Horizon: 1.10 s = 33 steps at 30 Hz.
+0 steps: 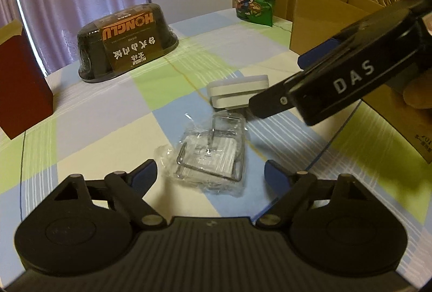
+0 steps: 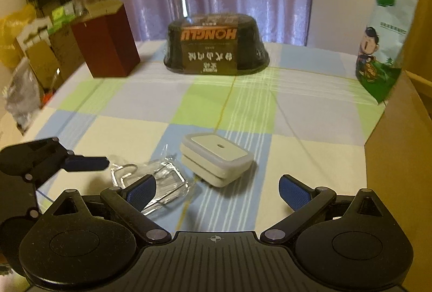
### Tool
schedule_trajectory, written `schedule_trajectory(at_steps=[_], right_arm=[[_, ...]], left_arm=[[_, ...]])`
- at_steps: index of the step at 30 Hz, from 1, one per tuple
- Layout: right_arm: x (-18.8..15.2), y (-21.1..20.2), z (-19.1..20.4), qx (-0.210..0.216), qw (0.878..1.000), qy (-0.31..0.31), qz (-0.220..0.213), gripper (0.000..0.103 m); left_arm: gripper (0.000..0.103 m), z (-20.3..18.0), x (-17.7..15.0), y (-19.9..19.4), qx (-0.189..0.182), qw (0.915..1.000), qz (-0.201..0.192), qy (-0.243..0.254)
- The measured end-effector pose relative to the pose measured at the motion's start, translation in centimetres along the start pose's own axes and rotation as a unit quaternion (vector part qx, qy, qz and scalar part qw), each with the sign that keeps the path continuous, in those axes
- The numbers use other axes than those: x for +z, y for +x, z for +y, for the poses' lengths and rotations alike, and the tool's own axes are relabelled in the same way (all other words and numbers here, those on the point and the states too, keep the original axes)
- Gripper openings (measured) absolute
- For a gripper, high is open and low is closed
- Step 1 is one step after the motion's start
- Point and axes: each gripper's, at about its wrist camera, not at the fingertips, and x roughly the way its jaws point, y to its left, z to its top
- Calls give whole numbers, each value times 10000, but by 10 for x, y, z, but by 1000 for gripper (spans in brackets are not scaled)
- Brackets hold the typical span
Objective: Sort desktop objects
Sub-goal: 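Grasp the white square plug with the right tool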
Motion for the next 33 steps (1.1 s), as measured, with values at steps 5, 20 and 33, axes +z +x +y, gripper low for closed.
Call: schedule_trajectory(at_steps=[5, 20, 33], right_arm=[[13, 15, -3, 40, 9994, -326, 142, 81], [40, 66, 4, 454, 9912, -1139, 507, 81], [38, 57, 0, 70, 9912, -1104, 731, 35]], left_arm=[[51, 2, -3, 7, 3, 9999, 97, 52], [20, 17, -27, -27, 56, 9998, 149, -114], [74, 24, -31, -36, -61, 9993, -191, -319]])
